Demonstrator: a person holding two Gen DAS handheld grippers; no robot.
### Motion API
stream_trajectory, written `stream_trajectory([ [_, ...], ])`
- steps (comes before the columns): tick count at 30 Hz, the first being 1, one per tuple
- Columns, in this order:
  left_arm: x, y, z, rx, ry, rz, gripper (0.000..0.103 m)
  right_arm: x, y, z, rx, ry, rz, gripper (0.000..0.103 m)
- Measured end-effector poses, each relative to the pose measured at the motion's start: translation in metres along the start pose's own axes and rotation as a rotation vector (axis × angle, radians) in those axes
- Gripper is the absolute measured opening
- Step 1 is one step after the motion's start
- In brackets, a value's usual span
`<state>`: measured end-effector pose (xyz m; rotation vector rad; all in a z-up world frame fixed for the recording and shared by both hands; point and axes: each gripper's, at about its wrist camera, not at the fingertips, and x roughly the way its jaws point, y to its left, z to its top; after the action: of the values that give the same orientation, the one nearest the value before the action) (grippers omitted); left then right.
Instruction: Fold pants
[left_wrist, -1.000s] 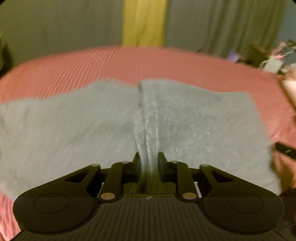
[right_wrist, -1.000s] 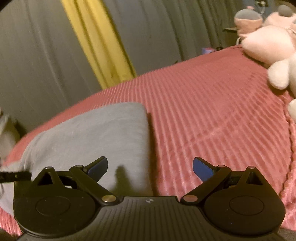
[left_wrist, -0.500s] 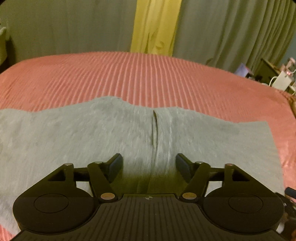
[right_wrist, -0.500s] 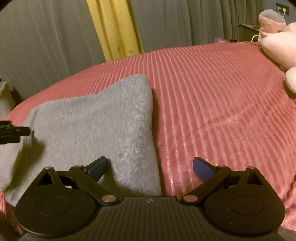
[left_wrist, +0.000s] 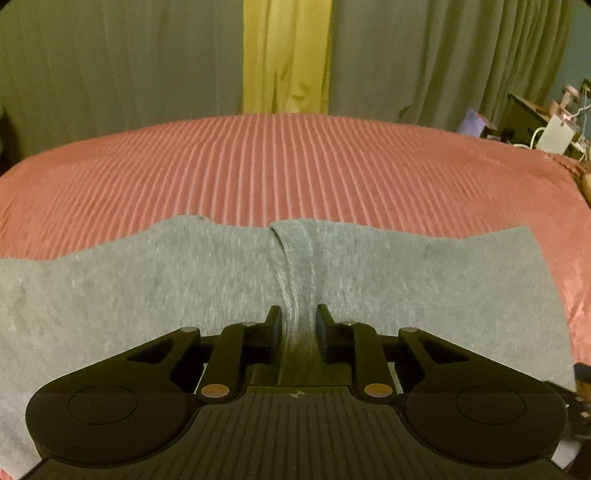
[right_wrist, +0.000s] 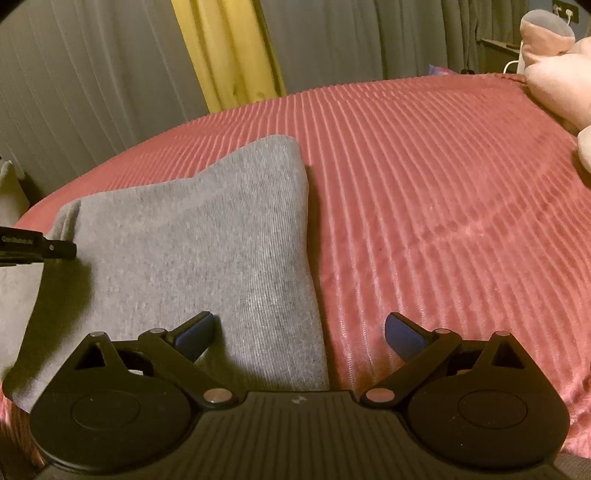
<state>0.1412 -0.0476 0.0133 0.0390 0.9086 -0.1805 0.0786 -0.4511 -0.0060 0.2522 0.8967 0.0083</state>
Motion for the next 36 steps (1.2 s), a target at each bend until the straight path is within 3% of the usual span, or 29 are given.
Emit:
stream_trajectory([
  [5, -0.016, 0.002, 0.002, 0.011, -0.063, -0.006, 0.021, -0.001, 0.001, -0.001, -0.007, -0.001, -0.002, 0.099],
  [6, -0.015, 0.004, 0.001, 0.018, -0.068, 0.005, 0.027, -0.001, 0.001, -0.001, -0.007, -0.001, -0.002, 0.099],
  [8, 0.001, 0.006, 0.003, 0.024, -0.022, 0.13, 0.062, 0.0, 0.001, -0.001, -0.006, 0.004, -0.003, 0.099],
  [9, 0.008, 0.008, 0.002, 0.023, 0.0, 0.177, 0.087, 0.001, 0.001, -0.001, -0.006, 0.007, -0.005, 0.099],
  [10, 0.009, 0.011, 0.0, 0.019, -0.005, 0.214, 0.093, 0.002, 0.001, -0.001, -0.005, 0.013, -0.007, 0.099],
  [12, 0.0, 0.011, -0.002, 0.041, -0.045, 0.213, 0.093, 0.005, 0.001, -0.002, -0.002, 0.031, -0.013, 0.099],
  [15, -0.012, 0.002, -0.004, 0.128, -0.128, 0.322, 0.092, 0.006, 0.001, -0.002, -0.001, 0.034, -0.017, 0.099],
  [17, -0.016, 0.001, -0.001, 0.164, -0.172, 0.345, 0.092, 0.008, 0.002, -0.002, 0.004, 0.04, -0.022, 0.099],
  [23, -0.017, 0.018, 0.016, 0.015, -0.15, 0.267, 0.085, 0.011, 0.002, -0.003, 0.02, 0.029, -0.021, 0.099],
  [25, -0.014, 0.011, 0.018, 0.033, -0.155, 0.271, 0.085, 0.013, 0.001, -0.005, 0.031, 0.026, -0.017, 0.099],
  [29, 0.007, -0.01, 0.021, 0.162, -0.147, 0.345, 0.085, 0.014, 0.001, -0.005, 0.034, 0.018, -0.018, 0.099],
  [33, 0.029, -0.016, 0.021, 0.19, -0.119, 0.397, 0.085, 0.013, 0.0, -0.006, 0.034, 0.017, -0.017, 0.099],
  [36, 0.053, -0.01, 0.025, 0.211, -0.043, 0.561, 0.086, 0.013, -0.001, -0.007, 0.035, 0.017, -0.016, 0.099],
])
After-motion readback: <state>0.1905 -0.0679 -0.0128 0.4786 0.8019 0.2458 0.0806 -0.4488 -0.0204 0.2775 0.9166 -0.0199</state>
